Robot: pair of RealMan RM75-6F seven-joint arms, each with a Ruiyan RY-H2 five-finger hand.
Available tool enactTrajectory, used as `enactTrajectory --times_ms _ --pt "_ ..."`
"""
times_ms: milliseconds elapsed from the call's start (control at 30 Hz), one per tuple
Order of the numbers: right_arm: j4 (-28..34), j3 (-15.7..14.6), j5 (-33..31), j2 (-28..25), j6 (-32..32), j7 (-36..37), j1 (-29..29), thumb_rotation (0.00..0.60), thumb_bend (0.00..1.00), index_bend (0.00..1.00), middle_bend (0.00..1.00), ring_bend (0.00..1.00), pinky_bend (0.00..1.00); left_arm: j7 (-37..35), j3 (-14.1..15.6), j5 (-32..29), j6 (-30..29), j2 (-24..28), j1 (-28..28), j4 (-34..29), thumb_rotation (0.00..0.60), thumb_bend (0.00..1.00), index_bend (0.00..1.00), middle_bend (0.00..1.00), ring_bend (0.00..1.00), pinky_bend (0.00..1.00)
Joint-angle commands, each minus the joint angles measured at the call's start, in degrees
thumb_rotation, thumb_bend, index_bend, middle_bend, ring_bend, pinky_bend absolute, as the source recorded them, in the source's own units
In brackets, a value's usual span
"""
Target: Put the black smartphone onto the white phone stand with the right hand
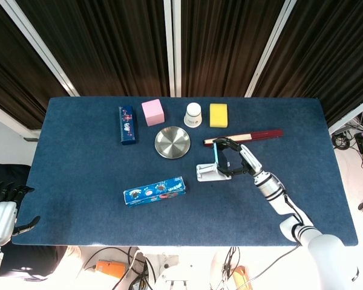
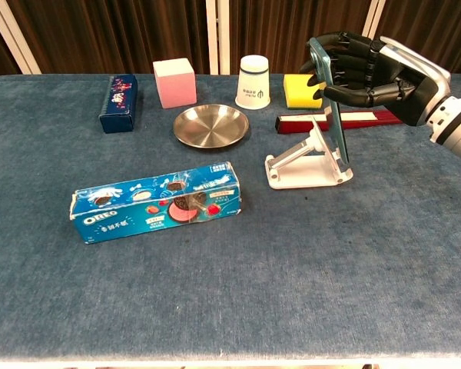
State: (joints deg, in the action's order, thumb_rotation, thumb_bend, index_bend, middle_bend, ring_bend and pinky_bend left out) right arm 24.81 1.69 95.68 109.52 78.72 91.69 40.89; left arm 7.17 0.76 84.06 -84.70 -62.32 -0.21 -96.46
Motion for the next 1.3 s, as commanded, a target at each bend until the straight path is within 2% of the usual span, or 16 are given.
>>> enactTrajectory --times_ms 33,467,833,1300 --pt "-1.53 -0.49 -0.15 0.89 -0.37 0.71 0.20 0.600 0.56 0.60 0.51 0.39 0.45 0.21 -0.07 -0.12 0.09 0.12 -0.08 -0.23 0.600 0.12 0.25 0.22 0.10 0.00" --pt "-4.00 -1.30 -0.85 2.32 0.41 1.89 -0.51 0.600 0.52 0.56 0.51 0.35 0.41 0.17 -0.21 -0.09 0.43 -0.14 -0.42 -0.10 0.600 0.12 0.25 0.22 0.10 0.00" --pt "-4.92 -2.29 -0.67 3.46 0.69 -0.32 -0.76 0.600 0.50 0.55 0.51 0.33 0.38 -0.78 0.02 0.00 0.27 -0.55 -0.15 1.06 0.600 0.12 0.25 0.22 0.10 0.00" --pt "-5.74 -2.40 -1.28 4.26 0.16 -1.57 -0.63 0.600 0.41 0.52 0.49 0.30 0.35 -2.08 0.22 0.09 0.82 -0.52 -0.24 1.50 0.600 0.12 0.25 0.22 0.10 0.00"
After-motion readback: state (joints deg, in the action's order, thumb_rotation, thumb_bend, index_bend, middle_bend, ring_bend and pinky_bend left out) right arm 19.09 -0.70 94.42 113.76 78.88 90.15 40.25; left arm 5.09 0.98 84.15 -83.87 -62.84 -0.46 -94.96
